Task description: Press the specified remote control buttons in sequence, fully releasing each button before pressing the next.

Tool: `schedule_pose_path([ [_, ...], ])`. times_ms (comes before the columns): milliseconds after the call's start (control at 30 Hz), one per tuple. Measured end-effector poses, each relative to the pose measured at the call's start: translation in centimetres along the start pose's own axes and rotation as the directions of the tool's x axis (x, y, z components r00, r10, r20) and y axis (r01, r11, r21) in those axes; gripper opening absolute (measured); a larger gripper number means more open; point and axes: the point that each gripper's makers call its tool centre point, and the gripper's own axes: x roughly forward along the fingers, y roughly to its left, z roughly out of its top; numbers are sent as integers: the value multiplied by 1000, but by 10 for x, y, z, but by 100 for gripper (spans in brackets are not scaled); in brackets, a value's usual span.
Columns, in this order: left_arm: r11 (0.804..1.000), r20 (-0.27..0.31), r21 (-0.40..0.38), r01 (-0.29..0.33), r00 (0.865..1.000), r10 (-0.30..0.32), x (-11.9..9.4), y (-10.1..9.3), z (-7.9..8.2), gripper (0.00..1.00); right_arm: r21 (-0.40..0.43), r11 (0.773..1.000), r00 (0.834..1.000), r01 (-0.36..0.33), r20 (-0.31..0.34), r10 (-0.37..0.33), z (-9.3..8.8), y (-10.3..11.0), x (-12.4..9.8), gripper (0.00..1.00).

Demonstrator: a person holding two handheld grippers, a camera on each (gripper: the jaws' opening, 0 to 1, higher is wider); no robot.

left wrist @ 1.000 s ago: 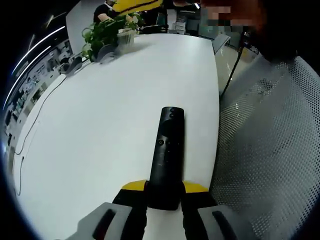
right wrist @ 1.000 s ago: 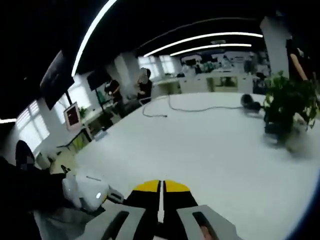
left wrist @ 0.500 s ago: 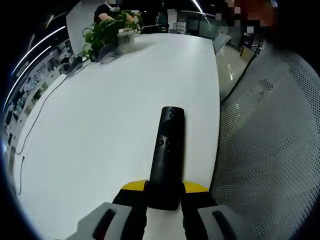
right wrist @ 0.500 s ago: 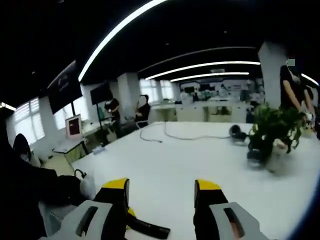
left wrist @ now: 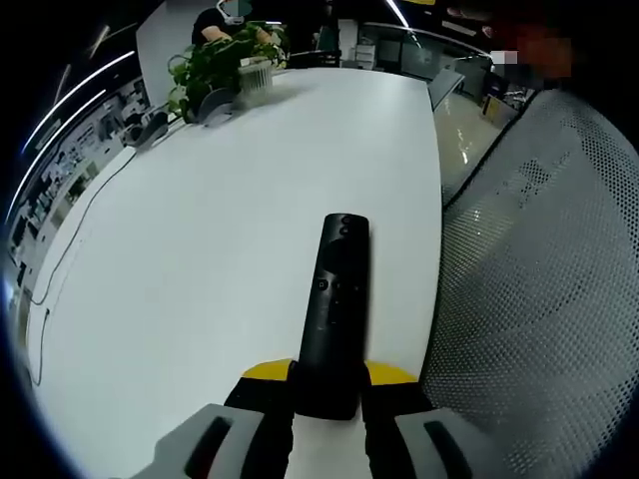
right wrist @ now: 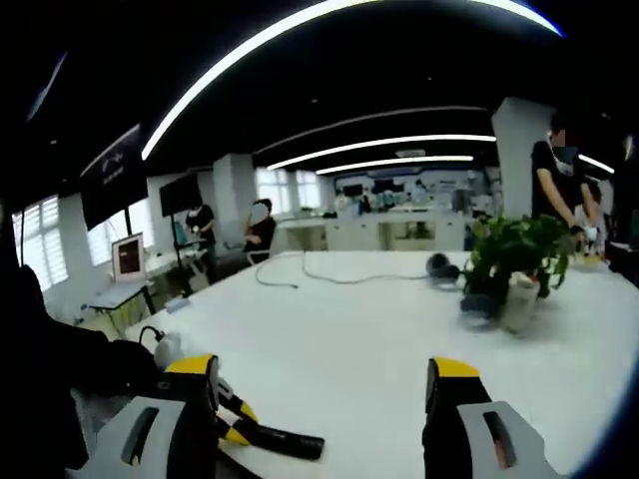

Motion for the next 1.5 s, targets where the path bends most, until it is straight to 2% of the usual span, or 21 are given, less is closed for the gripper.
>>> schedule_pose_path([
  [100, 1000, 4, -5, 0, 1000, 0, 0, 0, 0, 25, -23, 1000, 1000, 18, 2, -18, -5, 0, 1, 99],
  [133, 1000, 5, -4, 0, 1000, 0, 0, 0, 0, 25, -24, 999, 999, 45, -11, -45, -9, -3, 1, 99],
  [200, 1000, 7, -5, 1, 1000, -1, 0, 0, 0, 25, -41, 998, 999, 43, -4, -43, -8, -1, 6, 99],
  [267, 1000, 9, -5, 1, 1000, -1, 0, 0, 0, 25, -73, 995, 998, 70, 8, -70, -6, -5, 6, 99],
  [633, 1000, 10, -4, 4, 1000, -4, 0, 1, 1, 25, -58, 990, 991, 130, -24, -131, -14, -19, 7, 98],
  [733, 1000, 14, -4, 4, 1000, -4, 0, 1, 1, 25, -58, 990, 990, 130, -55, -133, -20, -19, 8, 97],
  [1067, 1000, -31, 13, 8, 999, -7, 1, 1, 1, 24, -90, 988, 988, 124, -81, -132, -24, -17, 7, 88],
  [1200, 998, -72, 51, 34, 997, -30, 1, 2, 1, 24, -105, 988, 987, 114, -99, -124, -27, -14, 9, 86],
  [1300, 998, -107, 38, 46, 993, -42, 1, 3, 2, 24, -116, 987, 986, 108, -112, -121, -29, -13, 10, 85],
  [1500, 993, -162, 103, 60, 986, -43, 2, 9, 0, 23, -116, 987, 984, 114, -121, -128, -31, -15, 10, 84],
])
